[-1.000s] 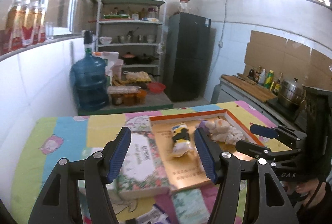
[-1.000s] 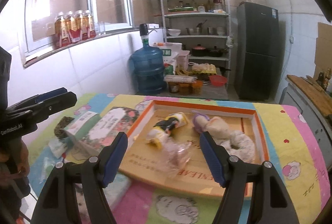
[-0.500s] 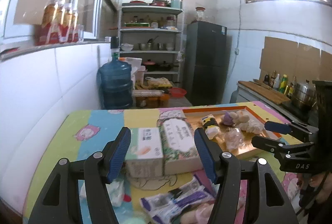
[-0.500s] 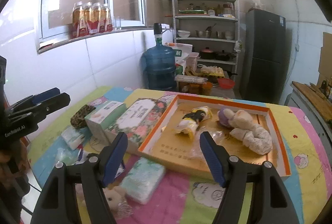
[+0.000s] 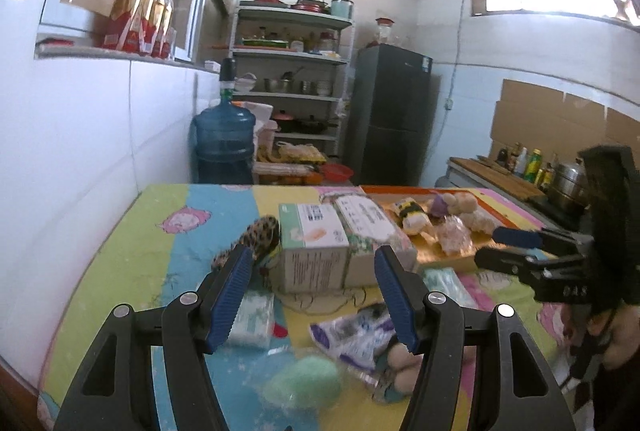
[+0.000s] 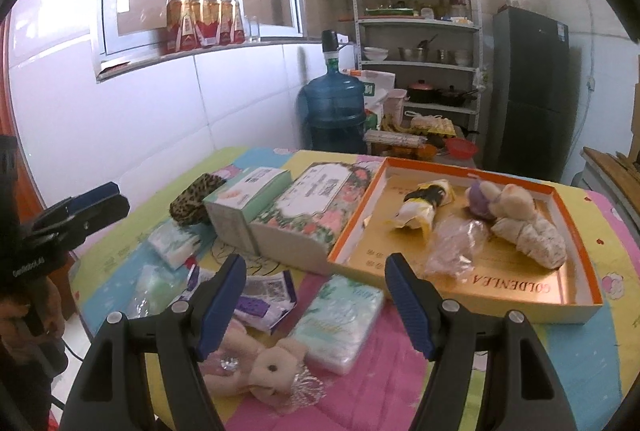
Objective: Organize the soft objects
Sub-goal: 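Withdraw both grippers from the box toward the items on the quilt, then lower the left gripper and grasp the green ball in the clear bag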
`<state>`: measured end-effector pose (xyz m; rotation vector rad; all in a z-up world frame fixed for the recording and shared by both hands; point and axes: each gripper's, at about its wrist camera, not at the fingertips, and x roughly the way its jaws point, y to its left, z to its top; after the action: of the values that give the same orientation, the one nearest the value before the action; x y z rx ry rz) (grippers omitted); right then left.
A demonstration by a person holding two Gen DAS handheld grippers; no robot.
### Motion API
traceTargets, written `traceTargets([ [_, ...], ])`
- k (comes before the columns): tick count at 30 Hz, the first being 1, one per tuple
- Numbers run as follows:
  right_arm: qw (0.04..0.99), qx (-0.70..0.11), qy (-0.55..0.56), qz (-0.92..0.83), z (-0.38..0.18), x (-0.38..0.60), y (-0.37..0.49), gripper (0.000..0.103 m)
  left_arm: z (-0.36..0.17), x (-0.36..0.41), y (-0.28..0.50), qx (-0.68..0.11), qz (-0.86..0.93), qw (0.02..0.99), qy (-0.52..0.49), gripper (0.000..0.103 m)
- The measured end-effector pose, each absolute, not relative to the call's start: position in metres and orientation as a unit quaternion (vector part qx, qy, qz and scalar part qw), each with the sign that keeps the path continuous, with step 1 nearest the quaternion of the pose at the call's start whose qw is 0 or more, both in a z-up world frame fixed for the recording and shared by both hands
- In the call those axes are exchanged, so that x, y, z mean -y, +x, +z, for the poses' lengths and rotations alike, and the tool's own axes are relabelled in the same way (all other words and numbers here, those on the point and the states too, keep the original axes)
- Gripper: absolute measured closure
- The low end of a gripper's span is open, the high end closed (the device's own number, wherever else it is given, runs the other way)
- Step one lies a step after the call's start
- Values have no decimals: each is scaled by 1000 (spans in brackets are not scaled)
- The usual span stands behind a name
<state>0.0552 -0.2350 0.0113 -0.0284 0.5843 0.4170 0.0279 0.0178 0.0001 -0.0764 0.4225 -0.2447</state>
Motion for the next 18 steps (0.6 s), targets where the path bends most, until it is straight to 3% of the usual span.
traceTargets([
  [18, 928, -297, -26, 222, 1, 209, 57, 31, -53, -30, 31, -266, -128, 954, -50, 38],
])
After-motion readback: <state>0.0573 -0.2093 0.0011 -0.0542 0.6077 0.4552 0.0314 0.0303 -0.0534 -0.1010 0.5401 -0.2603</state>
